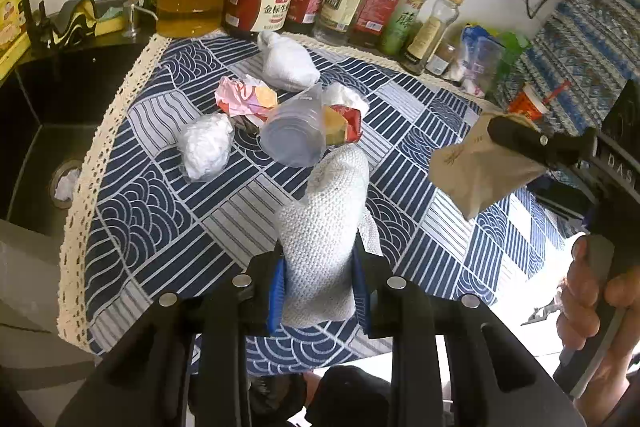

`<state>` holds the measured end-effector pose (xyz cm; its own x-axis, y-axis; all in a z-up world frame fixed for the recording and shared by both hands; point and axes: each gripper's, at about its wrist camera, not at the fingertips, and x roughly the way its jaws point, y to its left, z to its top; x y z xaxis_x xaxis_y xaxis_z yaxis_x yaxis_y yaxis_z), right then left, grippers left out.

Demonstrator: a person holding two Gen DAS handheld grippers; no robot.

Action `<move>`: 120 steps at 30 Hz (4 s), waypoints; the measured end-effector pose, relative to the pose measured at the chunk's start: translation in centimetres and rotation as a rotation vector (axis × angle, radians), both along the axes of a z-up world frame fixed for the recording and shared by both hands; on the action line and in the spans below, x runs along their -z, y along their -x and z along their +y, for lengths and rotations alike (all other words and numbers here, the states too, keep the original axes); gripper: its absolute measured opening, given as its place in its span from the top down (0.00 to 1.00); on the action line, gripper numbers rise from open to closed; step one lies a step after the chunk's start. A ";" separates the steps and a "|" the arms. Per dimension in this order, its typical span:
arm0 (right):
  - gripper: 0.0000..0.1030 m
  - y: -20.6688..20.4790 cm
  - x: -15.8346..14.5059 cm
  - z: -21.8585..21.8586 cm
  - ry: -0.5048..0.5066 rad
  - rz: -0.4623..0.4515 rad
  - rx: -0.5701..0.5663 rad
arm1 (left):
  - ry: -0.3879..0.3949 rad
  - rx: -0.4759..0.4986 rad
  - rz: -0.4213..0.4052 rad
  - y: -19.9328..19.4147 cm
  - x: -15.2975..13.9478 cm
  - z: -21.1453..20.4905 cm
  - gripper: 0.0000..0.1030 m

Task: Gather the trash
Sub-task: 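Carry the tissue and tan cup down over the black trash bin, then open the left tool and right tool to drop tissue and cup into the bin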

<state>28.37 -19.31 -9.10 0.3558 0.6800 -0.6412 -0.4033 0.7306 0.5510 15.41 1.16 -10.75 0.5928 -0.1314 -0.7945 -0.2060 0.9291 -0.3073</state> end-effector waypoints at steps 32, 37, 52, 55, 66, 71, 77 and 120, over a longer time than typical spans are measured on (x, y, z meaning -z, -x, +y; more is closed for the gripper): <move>0.43 17.5 1.0 3.2 0.071 0.002 -0.050 | 0.028 0.041 -0.040 14.3 0.2 1.3 0.74; 0.43 18.8 2.8 4.1 0.088 0.043 -0.079 | 0.038 0.023 -0.005 15.7 1.6 1.7 0.74; 0.43 21.2 11.0 5.4 0.152 0.208 -0.098 | 0.044 0.022 0.155 18.0 7.3 3.0 0.74; 0.43 21.3 12.7 5.5 0.155 0.259 -0.097 | 0.051 0.035 0.181 18.2 8.2 2.8 0.74; 0.43 21.8 18.8 5.7 0.230 0.408 -0.090 | 0.093 0.037 0.331 18.1 15.1 2.8 0.74; 0.42 21.5 21.1 5.6 0.249 0.468 -0.086 | 0.153 -0.005 0.400 18.6 18.3 3.3 0.74; 0.42 21.0 23.4 6.2 0.299 0.481 -0.122 | 0.201 -0.070 0.459 19.4 21.6 4.2 0.74; 0.05 19.6 22.6 3.8 0.090 0.477 -0.032 | 0.196 -0.086 0.559 18.8 23.7 3.5 0.20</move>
<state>8.80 -15.47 -31.65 -0.0122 0.6206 -0.7841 -0.1446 0.7748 0.6155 -3.35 4.69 -34.41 0.1066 -0.2770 -0.9549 -0.4578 0.8389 -0.2944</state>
